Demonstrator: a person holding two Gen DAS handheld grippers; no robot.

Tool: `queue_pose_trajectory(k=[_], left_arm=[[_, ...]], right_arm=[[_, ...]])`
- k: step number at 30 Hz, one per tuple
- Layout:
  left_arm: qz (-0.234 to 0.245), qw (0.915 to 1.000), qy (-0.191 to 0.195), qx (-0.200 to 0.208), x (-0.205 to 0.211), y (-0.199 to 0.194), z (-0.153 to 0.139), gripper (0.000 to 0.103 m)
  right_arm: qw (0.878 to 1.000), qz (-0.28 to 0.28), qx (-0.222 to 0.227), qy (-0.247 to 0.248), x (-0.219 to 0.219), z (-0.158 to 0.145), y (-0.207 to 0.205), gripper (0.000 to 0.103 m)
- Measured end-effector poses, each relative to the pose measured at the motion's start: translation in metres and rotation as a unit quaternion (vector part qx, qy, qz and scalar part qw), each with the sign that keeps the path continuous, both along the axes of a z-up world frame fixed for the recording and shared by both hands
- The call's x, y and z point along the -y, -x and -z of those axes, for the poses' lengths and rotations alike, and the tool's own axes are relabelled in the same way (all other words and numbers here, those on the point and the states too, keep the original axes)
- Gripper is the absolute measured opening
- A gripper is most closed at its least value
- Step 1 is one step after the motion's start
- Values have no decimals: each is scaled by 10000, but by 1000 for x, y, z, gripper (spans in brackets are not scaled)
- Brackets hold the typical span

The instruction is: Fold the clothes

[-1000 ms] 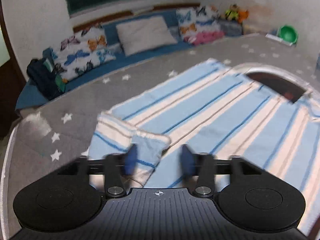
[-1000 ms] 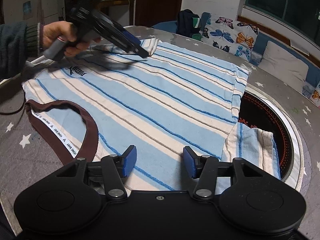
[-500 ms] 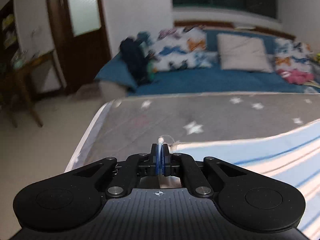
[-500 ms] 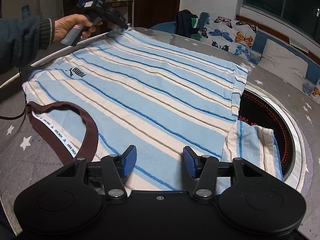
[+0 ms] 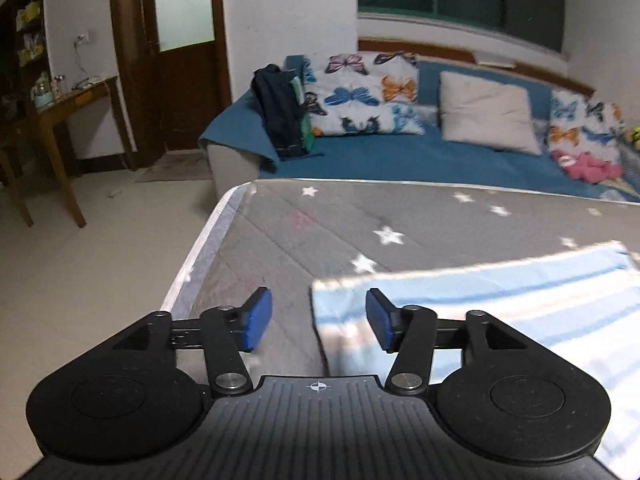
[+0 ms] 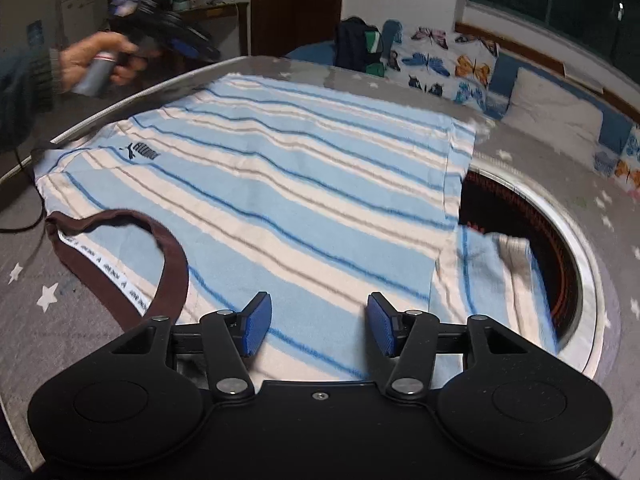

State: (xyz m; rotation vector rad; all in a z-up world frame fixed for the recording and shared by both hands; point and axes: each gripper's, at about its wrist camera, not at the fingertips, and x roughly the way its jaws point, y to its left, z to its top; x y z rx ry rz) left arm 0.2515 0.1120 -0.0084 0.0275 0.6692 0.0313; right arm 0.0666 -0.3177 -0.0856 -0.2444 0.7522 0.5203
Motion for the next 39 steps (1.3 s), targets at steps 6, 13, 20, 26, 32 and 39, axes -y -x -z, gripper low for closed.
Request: queue_pose_trajectory(k=[6, 13, 20, 26, 32, 39], left_arm=[[351, 9992, -6, -202, 16, 89, -5, 60], [188, 9996, -183, -50, 21, 197, -8, 68], [-63, 9998, -191, 26, 20, 265, 1, 69], [130, 9999, -30, -74, 37, 273, 14, 69], [406, 9991, -42, -121, 60, 268, 19, 69], [425, 9990, -44, -147, 63, 269, 23, 72]], right_arm=[[9993, 328, 151, -63, 8, -4, 13, 56], [9966, 782, 154, -221, 24, -3, 23, 56], [9869, 1521, 160, -521, 60, -5, 43, 56], [9665, 2411, 91, -871, 100, 1, 41, 56], [9486, 2875, 24, -1326, 121, 7, 23, 56], [9432, 2980, 15, -1471, 124, 10, 9, 40]])
